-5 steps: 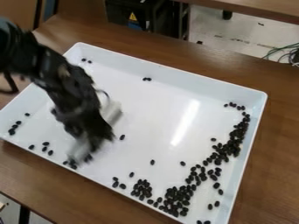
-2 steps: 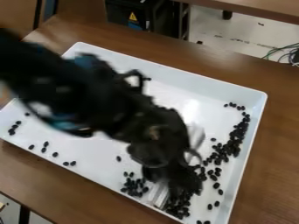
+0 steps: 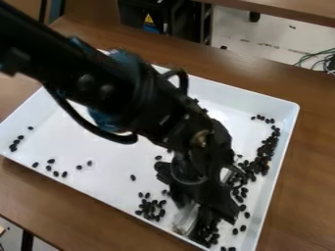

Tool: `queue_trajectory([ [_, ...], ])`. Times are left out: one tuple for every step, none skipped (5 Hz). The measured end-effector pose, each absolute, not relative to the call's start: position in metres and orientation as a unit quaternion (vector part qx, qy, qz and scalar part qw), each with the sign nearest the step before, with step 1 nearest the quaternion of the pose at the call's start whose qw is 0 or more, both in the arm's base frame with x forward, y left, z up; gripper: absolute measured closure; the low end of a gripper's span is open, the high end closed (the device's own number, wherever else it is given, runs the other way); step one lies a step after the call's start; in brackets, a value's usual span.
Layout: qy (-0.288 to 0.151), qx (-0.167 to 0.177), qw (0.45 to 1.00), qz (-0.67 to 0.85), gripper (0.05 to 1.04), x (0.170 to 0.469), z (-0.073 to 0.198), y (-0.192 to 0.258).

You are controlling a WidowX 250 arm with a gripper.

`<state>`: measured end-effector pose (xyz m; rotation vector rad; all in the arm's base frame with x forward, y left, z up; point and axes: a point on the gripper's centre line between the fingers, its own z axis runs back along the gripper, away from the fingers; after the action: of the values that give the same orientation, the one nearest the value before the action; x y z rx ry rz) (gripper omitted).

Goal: Sweep into pile

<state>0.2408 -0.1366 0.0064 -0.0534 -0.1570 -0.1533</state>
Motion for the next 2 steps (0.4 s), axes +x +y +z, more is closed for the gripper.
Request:
queue_trajectory([
  [-0.081,-0.018,0.995,-0.060,0.727,0.263,0.011,-0.097],
  [-0.088,-0.028,0.993,-0.068,0.727,0.313,0.011,-0.081],
])
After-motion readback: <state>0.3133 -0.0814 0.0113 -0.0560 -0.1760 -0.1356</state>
